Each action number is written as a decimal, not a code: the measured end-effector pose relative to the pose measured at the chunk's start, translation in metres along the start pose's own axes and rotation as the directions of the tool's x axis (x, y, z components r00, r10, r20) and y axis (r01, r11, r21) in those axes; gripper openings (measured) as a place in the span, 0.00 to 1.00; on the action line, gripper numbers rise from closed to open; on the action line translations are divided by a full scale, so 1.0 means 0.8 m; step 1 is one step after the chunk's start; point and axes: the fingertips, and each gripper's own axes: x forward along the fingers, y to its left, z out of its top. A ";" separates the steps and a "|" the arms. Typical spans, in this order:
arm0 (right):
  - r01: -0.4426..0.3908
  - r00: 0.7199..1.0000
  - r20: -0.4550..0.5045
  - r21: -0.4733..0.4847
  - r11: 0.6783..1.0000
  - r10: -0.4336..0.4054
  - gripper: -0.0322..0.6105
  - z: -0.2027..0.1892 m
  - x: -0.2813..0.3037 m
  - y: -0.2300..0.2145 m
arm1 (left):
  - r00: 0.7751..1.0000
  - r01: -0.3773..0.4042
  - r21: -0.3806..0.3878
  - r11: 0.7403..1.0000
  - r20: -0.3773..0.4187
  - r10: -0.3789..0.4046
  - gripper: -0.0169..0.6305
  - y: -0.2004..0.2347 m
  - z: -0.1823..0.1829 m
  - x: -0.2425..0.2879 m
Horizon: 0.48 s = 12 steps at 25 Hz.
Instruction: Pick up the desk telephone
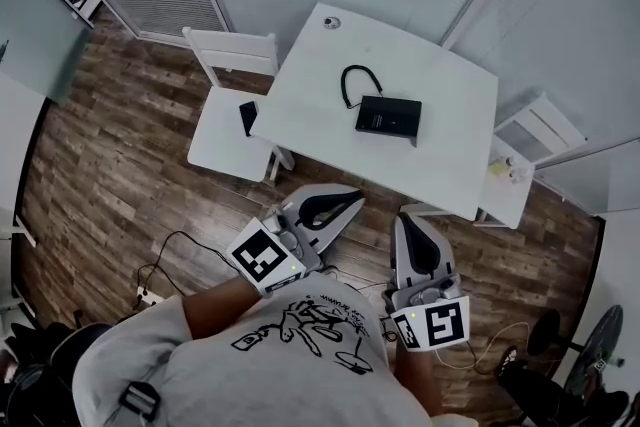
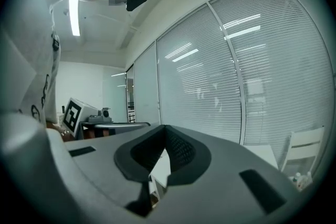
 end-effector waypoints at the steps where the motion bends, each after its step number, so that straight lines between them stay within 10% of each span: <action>1: 0.010 1.000 0.001 0.005 1.000 -0.010 0.06 0.000 0.010 -0.002 | 1.000 0.005 0.005 1.000 -0.001 -0.005 0.03 0.011 0.002 0.001; 12: 0.038 0.997 0.056 0.087 0.996 -0.043 0.06 -0.001 0.069 -0.010 | 0.999 0.047 -0.040 0.998 -0.002 -0.048 0.03 0.077 0.002 0.014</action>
